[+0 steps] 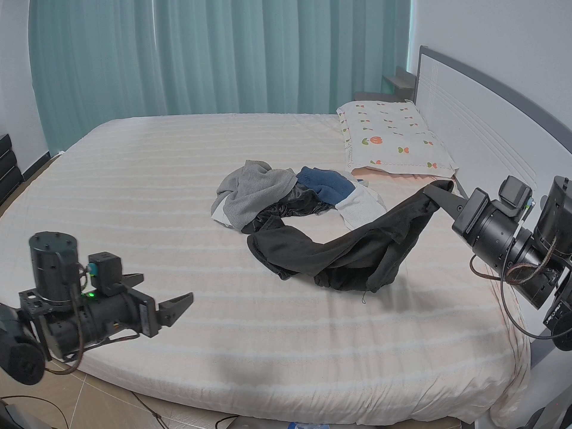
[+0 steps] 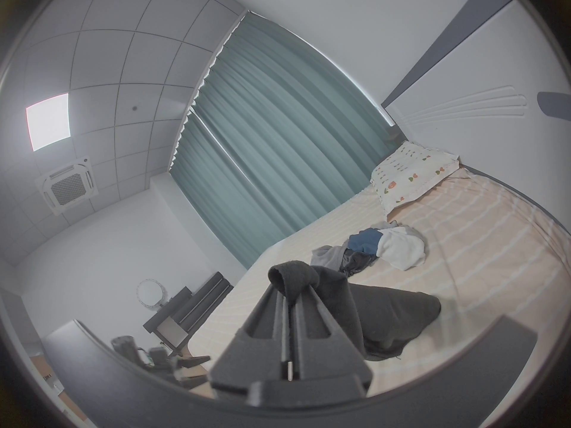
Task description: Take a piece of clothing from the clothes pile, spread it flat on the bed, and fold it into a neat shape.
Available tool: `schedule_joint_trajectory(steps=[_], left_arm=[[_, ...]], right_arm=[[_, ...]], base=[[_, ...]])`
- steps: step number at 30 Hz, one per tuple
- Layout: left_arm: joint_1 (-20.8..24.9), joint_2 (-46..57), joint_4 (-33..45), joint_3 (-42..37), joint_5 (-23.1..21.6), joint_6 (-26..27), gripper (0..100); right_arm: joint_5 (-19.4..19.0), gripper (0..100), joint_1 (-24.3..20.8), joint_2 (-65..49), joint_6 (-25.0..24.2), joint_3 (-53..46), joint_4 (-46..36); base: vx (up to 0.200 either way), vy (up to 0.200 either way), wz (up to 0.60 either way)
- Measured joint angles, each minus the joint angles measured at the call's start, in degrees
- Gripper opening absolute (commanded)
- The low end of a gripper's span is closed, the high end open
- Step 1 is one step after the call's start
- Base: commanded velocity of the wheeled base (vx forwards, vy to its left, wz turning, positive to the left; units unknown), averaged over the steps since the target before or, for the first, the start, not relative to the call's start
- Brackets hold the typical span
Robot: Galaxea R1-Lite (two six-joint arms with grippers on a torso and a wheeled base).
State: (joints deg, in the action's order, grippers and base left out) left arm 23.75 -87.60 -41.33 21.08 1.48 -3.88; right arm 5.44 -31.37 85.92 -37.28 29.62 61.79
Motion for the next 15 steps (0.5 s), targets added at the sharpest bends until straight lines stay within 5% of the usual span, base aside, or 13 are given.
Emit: schedule_joint_trajectory(steps=[7, 15], left_arm=[[9.4, -16.6, -15.0, 3.4, 7.1, -3.7, 100], [15.5, -28.0, -20.1, 10.9, 12.3, -6.9, 100]], right_arm=[[-0.1, 0, -1.7, -1.5, -0.1, 1.7, 0.0], [0.2, 0, -3.6, 0.0, -0.1, 1.6, 0.4]], base=[[0.000, 0.000, 0.00], [0.000, 0.000, 0.00]])
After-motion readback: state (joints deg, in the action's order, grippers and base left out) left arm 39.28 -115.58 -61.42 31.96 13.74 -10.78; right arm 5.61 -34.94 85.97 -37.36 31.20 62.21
